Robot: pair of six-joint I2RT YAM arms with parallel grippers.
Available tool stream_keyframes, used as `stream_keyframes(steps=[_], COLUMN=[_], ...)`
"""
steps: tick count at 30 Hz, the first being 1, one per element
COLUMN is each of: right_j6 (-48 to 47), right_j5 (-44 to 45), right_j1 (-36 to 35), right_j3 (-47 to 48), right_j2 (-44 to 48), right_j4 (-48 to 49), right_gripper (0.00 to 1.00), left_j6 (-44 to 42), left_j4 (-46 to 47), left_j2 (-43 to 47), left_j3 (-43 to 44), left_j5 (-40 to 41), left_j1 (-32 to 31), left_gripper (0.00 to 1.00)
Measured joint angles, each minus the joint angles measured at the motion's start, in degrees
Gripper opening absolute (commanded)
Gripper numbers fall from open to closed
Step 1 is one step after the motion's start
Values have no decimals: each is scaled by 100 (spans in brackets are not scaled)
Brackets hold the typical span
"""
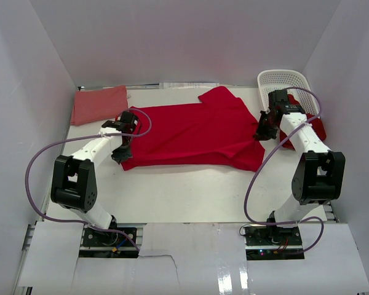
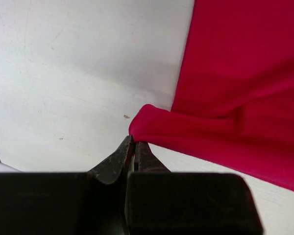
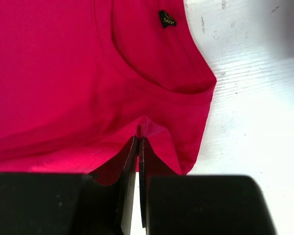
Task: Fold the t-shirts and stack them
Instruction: Fold the flattened tshirt in 1/3 of the way
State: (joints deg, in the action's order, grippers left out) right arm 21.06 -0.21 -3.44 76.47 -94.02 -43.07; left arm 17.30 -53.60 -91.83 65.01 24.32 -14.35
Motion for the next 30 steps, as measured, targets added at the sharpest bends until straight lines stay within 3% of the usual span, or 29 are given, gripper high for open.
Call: stream_keyframes(steps=[13,30], right_j6=[-4,-24], right_j5=[199,284], right_j1=[-2,-44], right_j3=[367,935], right_j2=[-240,-776], right_j4=[111,116], right_gripper=[8,8], left_j6=[-52,-103], left_j4=[131,186], left_j2=[-149,-450], left_j3=[385,413], left_j5=[-487,-485], left_j1=[0,79], left_gripper=[0,0])
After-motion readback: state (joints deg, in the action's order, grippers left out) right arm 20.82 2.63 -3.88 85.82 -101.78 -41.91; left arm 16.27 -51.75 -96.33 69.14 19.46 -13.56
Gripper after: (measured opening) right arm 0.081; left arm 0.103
